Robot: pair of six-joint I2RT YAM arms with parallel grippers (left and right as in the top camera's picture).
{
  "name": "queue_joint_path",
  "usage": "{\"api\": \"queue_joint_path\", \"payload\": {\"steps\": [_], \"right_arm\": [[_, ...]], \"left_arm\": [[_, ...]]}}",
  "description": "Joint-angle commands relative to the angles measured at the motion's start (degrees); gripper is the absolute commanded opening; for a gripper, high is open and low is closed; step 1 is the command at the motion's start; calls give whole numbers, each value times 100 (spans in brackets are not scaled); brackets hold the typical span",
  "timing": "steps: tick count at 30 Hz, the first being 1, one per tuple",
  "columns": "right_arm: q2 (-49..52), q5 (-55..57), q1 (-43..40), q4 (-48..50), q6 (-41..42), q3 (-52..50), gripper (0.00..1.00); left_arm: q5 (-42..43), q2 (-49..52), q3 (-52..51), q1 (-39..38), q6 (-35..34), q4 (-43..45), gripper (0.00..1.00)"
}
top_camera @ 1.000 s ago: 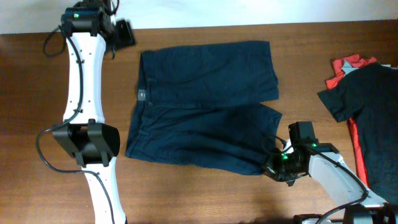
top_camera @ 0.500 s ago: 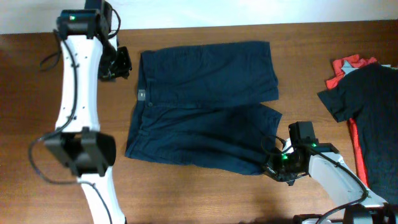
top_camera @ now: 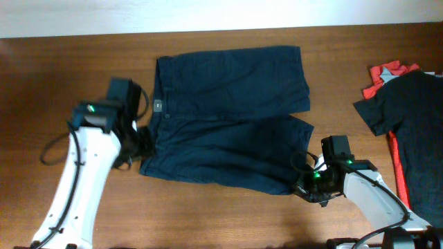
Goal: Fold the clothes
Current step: 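Lower the left gripper to the bottom-left leg hem and grasp it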
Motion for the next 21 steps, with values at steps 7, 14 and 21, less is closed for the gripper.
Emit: {"api": "queue_joint_path", "payload": {"steps": [7, 14, 21], "right_arm": [[-33, 76, -37, -2, -42, -22, 4], [-33, 76, -37, 0, -42, -22, 4], [-33, 74, -37, 0, -63, -22, 4]], "left_arm": [[101, -63, -2214, 9, -201, 2350, 71], [98, -33, -2588, 105, 35, 3171, 71], [105, 251, -2616, 402, 15, 3331, 71]]}}
